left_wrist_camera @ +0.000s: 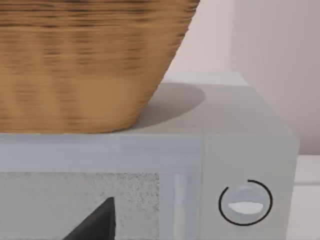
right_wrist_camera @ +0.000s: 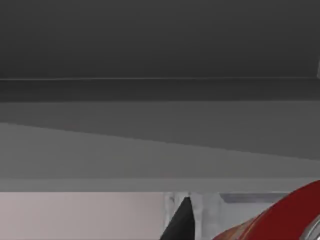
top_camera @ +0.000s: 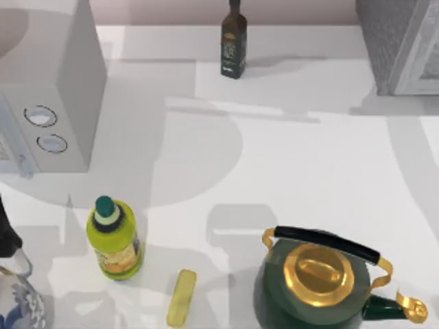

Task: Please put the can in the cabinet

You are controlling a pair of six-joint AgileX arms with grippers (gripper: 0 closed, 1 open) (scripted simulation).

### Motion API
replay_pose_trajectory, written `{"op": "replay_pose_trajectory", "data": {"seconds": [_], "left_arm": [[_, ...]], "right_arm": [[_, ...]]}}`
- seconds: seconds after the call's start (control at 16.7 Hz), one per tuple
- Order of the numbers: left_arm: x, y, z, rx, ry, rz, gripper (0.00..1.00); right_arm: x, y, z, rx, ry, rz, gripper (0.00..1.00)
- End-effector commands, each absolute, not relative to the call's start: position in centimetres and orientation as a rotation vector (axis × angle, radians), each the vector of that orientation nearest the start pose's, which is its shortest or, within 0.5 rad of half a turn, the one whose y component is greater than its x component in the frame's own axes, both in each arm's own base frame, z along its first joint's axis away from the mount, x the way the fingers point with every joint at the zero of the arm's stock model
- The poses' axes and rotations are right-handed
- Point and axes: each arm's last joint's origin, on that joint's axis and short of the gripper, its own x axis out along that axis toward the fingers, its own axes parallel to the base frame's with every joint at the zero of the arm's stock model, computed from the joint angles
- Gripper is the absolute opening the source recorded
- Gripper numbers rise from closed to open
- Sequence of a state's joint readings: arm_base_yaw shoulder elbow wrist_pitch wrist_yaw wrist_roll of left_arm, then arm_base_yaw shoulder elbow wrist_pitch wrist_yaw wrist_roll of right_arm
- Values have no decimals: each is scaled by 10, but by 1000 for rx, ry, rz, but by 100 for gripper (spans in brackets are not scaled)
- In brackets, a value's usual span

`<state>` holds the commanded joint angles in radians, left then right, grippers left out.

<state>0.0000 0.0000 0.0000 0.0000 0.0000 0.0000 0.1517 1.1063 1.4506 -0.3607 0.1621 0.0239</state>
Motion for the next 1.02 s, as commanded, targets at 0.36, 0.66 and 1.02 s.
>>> {"op": "replay_pose_trajectory", "data": {"seconds": [0.36,0.66,1.02], "left_arm": [[106,-1,160,0,0,0,100],[106,-1,160,0,0,0,100],[106,-1,160,0,0,0,100]], "right_arm": [[254,47,509,4,3,1,0],[256,46,509,5,5,-1,0],[298,54,508,-14,90,14,0]]}}
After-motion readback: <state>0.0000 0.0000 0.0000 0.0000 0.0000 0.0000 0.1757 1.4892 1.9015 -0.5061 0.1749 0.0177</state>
